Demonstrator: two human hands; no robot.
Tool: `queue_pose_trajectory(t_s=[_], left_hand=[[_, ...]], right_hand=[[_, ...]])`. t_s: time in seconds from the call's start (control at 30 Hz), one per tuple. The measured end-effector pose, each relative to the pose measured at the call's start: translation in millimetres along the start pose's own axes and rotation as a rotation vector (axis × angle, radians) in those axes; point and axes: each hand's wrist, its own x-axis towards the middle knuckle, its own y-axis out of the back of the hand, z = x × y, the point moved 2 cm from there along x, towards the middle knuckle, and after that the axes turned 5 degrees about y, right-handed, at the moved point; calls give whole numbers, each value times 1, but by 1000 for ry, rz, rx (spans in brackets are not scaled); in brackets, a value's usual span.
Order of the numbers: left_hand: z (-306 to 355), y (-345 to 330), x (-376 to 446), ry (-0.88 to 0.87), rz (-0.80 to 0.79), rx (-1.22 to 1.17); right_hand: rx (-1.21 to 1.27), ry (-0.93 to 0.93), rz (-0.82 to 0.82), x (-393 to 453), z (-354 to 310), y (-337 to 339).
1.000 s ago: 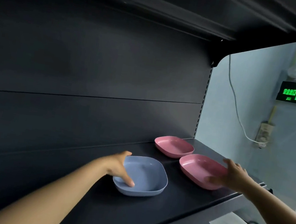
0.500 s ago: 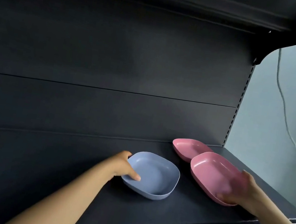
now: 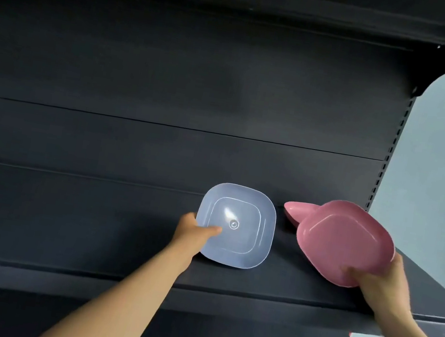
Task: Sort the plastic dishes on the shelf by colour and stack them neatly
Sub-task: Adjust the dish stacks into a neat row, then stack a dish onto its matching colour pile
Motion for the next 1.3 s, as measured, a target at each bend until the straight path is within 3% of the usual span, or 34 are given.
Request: queue_pose_trajectory(t_s=[0.1,0.23,0.4,0.63,0.83,1.03,1.3], left_hand=[[-1,33,-7,31,55,-124],[0,109,-14,56,146,-251],[-1,240,-37,40,268,-304],[-17,436,-87,26,510,-439],[-31,569,-113,21,639,-397],[-35,635,-104,43,667,-318],[-3,647,-14,69,507,-173]], right_hand=[[18,-6,6,-19,-19,-20],[230,-6,-121,-58,-61,-75],[445,-36,-319,-134,-143,-159],[531,18,-533,-259,-258,-260],[604,29,-643,-344,-314,-327],[592,31,-656,-377,-345,-377],[688,-82,-618,-342,-345,-434]])
